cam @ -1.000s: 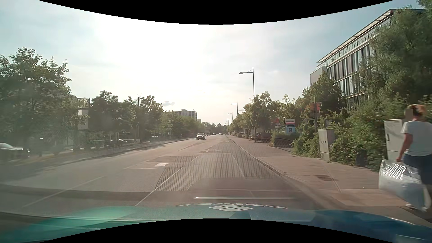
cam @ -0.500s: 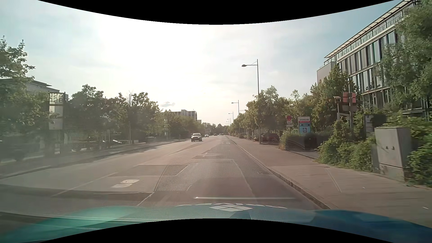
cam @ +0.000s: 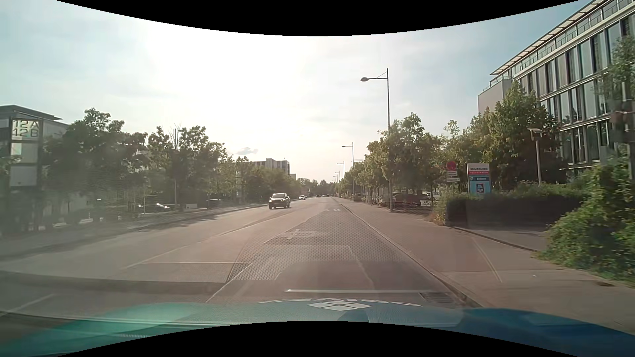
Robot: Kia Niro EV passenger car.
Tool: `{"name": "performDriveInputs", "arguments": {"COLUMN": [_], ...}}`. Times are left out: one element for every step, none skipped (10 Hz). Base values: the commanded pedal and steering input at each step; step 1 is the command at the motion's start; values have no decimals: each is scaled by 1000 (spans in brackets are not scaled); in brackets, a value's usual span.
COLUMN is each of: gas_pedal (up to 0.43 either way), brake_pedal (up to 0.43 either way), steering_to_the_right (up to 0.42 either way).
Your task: Follow the waypoints while adhering to traffic rules and regulations
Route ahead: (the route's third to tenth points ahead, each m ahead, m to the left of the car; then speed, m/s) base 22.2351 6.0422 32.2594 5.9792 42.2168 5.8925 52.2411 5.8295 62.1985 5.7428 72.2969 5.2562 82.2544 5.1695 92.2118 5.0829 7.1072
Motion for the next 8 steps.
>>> {"name": "performDriveInputs", "arguments": {"gas_pedal": [138,138,138,138,138,138,138,138], "brake_pedal": [0,0,0,0,0,0,0,0], "steering_to_the_right": [-1,-1,-1,-1,-1,-1,0,0]}}
